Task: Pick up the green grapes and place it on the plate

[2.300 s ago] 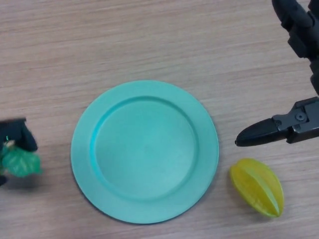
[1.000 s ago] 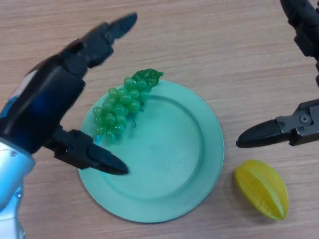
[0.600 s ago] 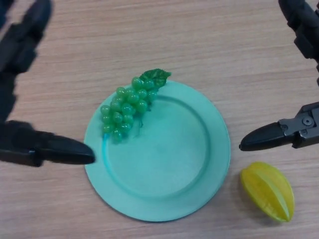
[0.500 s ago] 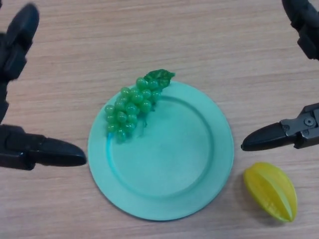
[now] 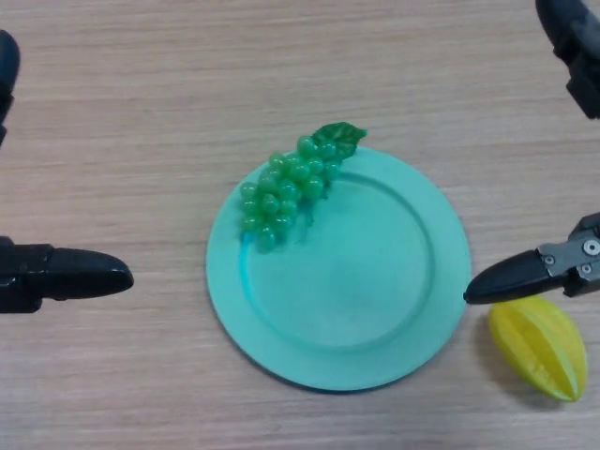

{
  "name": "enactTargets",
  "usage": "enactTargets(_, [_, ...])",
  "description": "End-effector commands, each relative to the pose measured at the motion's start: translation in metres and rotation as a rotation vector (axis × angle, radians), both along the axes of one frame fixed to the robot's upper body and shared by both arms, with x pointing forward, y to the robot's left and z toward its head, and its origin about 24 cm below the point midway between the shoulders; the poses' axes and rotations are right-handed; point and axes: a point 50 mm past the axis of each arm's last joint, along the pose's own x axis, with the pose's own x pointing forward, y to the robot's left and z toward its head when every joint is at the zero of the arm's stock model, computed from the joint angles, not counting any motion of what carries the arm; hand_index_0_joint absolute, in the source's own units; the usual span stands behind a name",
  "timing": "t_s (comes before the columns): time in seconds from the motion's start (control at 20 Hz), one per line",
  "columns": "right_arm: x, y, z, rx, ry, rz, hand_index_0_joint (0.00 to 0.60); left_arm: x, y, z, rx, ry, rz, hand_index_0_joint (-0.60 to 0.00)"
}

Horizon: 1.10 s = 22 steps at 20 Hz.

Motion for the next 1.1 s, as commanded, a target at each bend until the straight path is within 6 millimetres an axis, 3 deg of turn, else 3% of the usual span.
enactTargets(0.05, [-0.02,-0.006,0.03,0.042,-0.27,-0.012,0.0,-0.017,-0.004,0.031,0.089,-0.227,0.007,0.0])
enactTargets(0.7, [-0.026,-0.014,0.029,0.053,-0.256,0.005,0.0,-0.028,-0.007,0.038,0.078,-0.24,0.005,0.0])
enactTargets(1.1, [-0.015,-0.017,0.032,0.017,-0.253,0.005,0.0,-0.012,-0.013,0.037,0.112,-0.285,0.009,0.0])
